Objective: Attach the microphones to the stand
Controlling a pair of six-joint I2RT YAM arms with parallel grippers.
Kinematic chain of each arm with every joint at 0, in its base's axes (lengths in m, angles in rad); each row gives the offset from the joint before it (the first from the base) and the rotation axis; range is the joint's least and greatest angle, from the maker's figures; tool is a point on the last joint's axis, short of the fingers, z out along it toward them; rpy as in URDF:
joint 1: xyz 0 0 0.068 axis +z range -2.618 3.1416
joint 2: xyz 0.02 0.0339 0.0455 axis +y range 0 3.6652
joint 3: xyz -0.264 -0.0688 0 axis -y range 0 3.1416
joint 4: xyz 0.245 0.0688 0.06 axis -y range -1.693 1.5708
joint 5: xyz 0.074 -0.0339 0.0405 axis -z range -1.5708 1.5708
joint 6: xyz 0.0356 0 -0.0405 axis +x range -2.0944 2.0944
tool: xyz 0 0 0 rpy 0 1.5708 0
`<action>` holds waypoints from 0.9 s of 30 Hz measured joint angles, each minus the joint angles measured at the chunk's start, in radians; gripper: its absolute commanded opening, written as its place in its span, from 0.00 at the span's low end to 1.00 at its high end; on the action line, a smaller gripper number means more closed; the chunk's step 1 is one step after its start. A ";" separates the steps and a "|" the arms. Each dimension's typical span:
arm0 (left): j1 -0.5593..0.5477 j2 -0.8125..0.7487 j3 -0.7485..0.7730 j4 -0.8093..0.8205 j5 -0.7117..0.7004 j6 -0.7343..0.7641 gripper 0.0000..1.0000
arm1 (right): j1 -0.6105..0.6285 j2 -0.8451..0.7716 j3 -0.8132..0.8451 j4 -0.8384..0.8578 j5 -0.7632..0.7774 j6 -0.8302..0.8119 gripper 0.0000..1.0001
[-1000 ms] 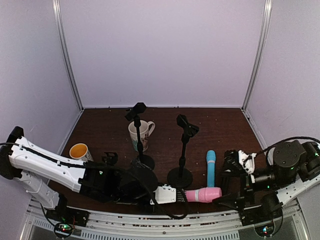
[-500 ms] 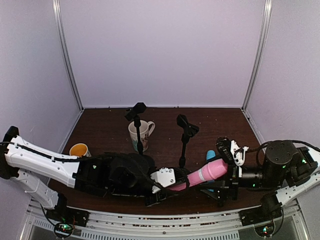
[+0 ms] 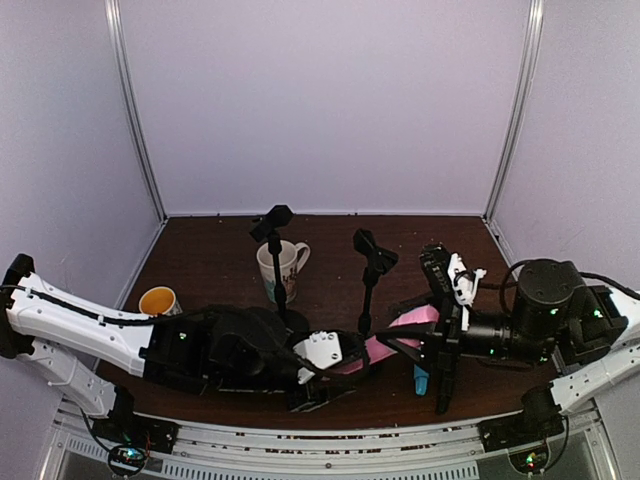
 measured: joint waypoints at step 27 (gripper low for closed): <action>0.002 -0.208 -0.168 0.029 -0.029 0.005 0.34 | -0.056 0.251 0.323 -0.175 -0.180 -0.097 0.24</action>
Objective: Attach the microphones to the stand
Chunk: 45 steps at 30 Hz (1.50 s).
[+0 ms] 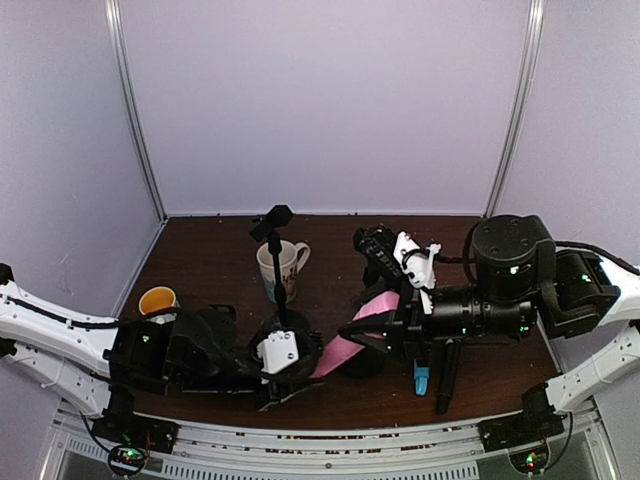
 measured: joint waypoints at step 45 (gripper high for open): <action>0.100 -0.176 -0.146 0.065 -0.003 -0.192 0.00 | -0.248 0.052 0.051 -0.144 0.204 0.081 0.78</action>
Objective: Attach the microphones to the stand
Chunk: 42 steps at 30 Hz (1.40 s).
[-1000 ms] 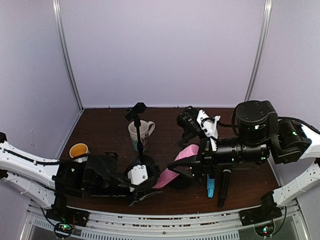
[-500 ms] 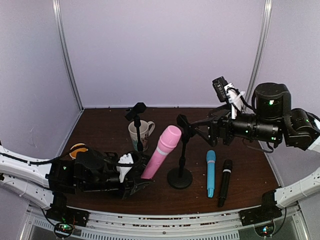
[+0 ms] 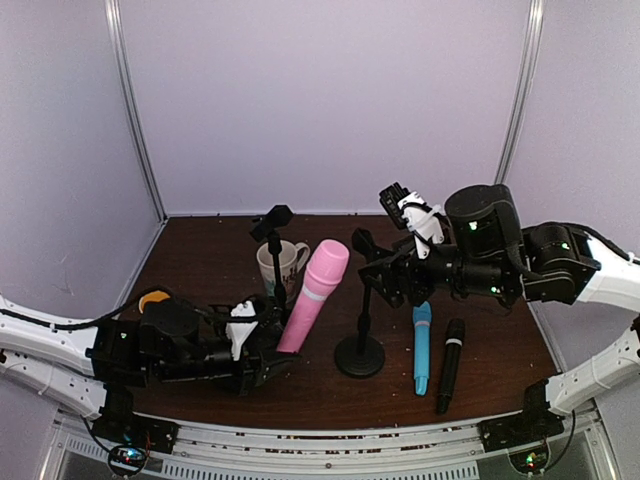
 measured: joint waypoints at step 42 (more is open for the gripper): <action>0.000 -0.019 -0.028 0.012 -0.010 -0.002 0.00 | -0.110 0.027 -0.046 0.040 -0.076 -0.047 0.67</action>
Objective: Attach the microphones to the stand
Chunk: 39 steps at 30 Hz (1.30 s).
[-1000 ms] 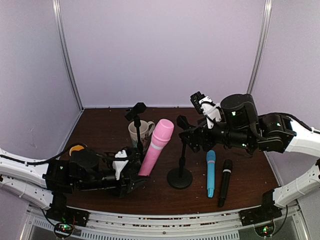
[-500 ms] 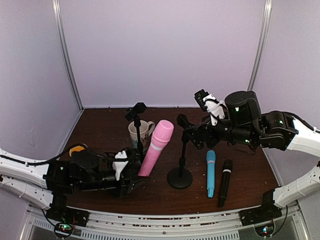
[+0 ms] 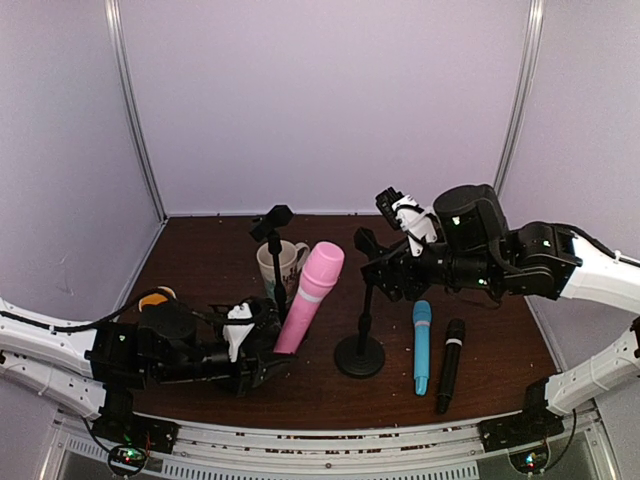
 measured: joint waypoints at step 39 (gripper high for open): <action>0.249 0.111 0.121 0.006 0.283 0.292 0.00 | -0.025 -0.106 -0.145 0.142 -0.518 -0.379 0.03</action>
